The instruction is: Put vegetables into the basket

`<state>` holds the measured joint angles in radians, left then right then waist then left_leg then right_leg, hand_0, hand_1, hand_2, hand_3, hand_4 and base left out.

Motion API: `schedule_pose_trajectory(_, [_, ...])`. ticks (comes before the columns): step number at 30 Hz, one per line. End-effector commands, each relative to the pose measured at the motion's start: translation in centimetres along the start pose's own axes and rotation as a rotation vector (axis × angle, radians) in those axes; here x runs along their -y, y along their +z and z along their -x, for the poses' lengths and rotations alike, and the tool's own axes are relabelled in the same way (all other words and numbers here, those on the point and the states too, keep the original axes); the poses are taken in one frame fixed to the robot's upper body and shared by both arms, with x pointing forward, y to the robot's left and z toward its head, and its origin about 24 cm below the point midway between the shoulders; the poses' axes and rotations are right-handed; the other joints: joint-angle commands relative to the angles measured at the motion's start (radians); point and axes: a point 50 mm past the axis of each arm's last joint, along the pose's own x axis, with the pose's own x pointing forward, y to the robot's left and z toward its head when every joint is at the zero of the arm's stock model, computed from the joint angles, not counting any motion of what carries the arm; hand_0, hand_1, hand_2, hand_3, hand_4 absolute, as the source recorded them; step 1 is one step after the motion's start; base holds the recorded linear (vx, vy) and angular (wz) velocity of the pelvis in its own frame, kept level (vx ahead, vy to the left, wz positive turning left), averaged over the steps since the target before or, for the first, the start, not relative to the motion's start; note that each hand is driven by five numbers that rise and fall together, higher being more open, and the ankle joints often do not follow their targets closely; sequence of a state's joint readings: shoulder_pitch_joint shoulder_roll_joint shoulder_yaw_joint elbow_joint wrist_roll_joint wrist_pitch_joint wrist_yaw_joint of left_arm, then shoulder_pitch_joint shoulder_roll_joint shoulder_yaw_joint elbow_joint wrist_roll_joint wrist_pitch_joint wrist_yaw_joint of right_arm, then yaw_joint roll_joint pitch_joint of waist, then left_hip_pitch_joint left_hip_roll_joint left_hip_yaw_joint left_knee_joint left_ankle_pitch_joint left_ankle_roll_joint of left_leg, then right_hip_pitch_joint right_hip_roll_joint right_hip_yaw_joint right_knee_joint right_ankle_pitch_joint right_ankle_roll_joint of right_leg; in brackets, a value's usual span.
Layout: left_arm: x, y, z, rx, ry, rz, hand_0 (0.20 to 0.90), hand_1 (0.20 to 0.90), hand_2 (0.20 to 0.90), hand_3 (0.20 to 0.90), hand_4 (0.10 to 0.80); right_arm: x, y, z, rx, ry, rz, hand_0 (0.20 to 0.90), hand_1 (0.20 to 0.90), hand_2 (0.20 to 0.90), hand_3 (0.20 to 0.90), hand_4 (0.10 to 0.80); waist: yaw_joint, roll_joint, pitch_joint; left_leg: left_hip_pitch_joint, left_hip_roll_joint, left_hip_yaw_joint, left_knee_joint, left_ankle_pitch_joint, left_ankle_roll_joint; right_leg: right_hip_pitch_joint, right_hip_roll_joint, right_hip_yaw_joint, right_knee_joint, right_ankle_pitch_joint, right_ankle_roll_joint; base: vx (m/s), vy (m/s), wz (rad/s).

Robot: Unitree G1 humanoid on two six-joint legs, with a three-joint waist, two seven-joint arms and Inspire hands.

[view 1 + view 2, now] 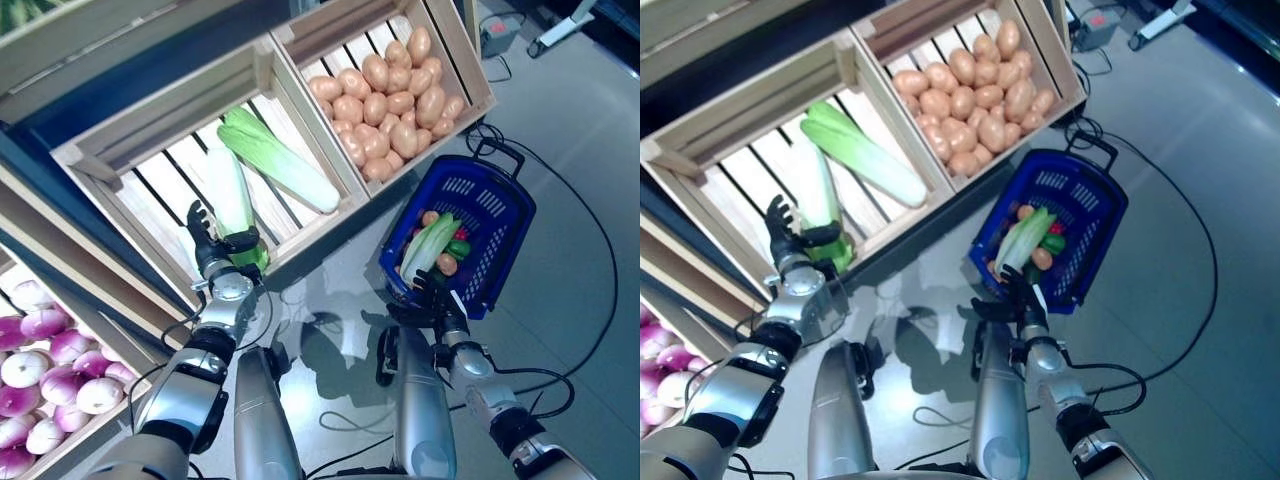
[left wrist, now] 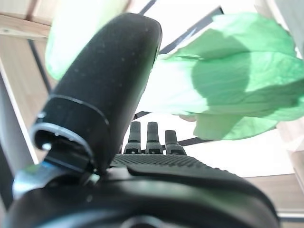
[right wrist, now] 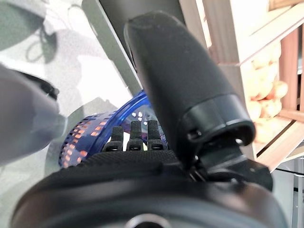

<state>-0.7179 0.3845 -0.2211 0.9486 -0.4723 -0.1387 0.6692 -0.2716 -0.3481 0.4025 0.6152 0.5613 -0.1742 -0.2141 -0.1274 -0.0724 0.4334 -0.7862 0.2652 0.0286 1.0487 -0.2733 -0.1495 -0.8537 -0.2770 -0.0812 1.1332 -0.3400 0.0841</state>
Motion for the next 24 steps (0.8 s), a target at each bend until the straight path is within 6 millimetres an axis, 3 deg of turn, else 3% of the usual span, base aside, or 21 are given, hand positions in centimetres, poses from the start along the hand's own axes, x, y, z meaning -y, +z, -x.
schedule_pose_trajectory(1, [-1.1, 4.3, -1.9, 0.098, 0.066, 0.048, 0.9, 0.9, 0.9, 0.9, 0.8, 0.1, 2.8, 0.0, 0.138, -0.025, -0.091, 0.9, 0.9, 0.9, 0.9, 0.8, -0.006, 0.015, -0.044, 0.013, 0.01, 0.01, 0.071, -0.137, 0.03, 0.055, -0.024, 0.038, 0.032, -0.085, 0.029, -0.026, -0.023, -0.03])
schedule_pose_trajectory(8, [0.1, 4.4, -2.3, 0.018, -0.035, -0.034, 0.9, 0.9, 0.9, 0.9, 0.8, 0.0, 4.2, -0.6, 0.177, -0.065, -0.12, 0.9, 0.9, 0.9, 0.9, 0.8, -0.014, 0.01, -0.02, -0.089, 0.006, -0.005, 0.169, -0.162, 0.032, -0.044, -0.021, 0.048, 0.122, -0.098, 0.031, -0.058, -0.037, 0.02])
schedule_pose_trajectory(19, [-2.4, 4.9, -3.9, -0.077, -0.005, -0.031, 0.9, 0.9, 0.9, 0.9, 0.8, 0.9, 5.5, -0.5, 0.216, -0.075, -0.13, 0.9, 0.9, 0.9, 0.9, 0.8, -0.032, 0.01, -0.01, -0.214, 0.016, -0.022, 0.301, -0.197, 0.044, -0.169, -0.019, 0.061, 0.259, -0.124, 0.033, -0.002, 0.008, 0.07])
schedule_pose_trajectory(20, [-2.7, 5.0, -4.0, -0.08, 0.001, -0.023, 0.768, 0.768, 0.768, 0.768, 0.712, 0.9, 5.6, -0.4, 0.223, -0.074, -0.127, 0.9, 0.9, 0.9, 0.9, 0.8, -0.033, 0.01, -0.011, -0.224, 0.016, -0.024, 0.311, -0.2, 0.046, -0.181, -0.019, 0.062, 0.272, -0.126, 0.033, 0.005, 0.02, -0.18])
schedule_pose_trajectory(21, [-2.9, 5.0, -4.1, -0.081, 0.005, -0.018, 0.444, 0.444, 0.444, 0.444, 0.496, 0.9, 5.6, -0.4, 0.224, -0.074, -0.127, 0.9, 0.9, 0.9, 0.9, 0.8, -0.035, 0.011, -0.014, -0.227, 0.015, -0.025, 0.314, -0.202, 0.047, -0.184, -0.02, 0.063, 0.277, -0.128, 0.033, 0.015, 0.024, -0.12])
schedule_pose_trajectory(22, [-3.1, 5.0, -4.2, -0.08, 0.004, -0.015, 0.3, 0.3, 0.3, 0.3, 0.4, 0.8, 5.7, -0.4, 0.226, -0.073, -0.128, 0.9, 0.9, 0.9, 0.9, 0.8, -0.036, 0.011, -0.017, -0.225, 0.015, -0.024, 0.313, -0.202, 0.047, -0.184, -0.019, 0.062, 0.277, -0.128, 0.033, 0.027, 0.028, -0.06])
schedule_pose_trajectory(24, [-3.1, 4.8, -4.2, -0.086, -0.008, -0.014, 0.3, 0.3, 0.3, 0.3, 0.4, 0.8, 5.7, -0.4, 0.226, -0.073, -0.127, 0.9, 0.9, 0.9, 0.9, 0.8, -0.037, 0.012, -0.024, -0.22, 0.015, -0.021, 0.312, -0.204, 0.049, -0.181, -0.019, 0.06, 0.276, -0.13, 0.032, 0.036, 0.031, -0.07])
